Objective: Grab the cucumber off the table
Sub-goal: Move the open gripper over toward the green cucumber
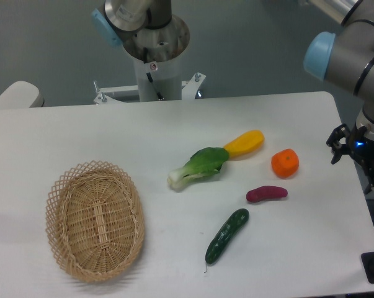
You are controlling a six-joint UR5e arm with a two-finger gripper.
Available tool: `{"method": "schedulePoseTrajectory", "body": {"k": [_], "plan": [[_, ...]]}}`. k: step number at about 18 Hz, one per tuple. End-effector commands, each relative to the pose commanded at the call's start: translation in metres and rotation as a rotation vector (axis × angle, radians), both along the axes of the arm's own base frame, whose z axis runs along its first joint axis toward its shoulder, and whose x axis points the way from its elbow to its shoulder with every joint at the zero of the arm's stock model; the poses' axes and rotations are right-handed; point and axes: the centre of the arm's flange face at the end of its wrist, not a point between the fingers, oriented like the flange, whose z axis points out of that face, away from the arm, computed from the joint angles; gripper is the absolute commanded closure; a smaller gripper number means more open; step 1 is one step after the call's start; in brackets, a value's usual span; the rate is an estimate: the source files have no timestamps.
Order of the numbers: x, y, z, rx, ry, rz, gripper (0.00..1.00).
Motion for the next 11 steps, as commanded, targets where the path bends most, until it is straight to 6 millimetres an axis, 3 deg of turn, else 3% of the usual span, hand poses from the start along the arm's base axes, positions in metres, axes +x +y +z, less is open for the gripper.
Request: {"method": "schedulePoseTrajectory", "body": {"k": [8,11], "plan": [[0.012,0.007,-0.016,0.002,-0.04,0.067,0.0],[0.026,0.02,-0.035,0.004,-0.082,0.162,0.0]]}}
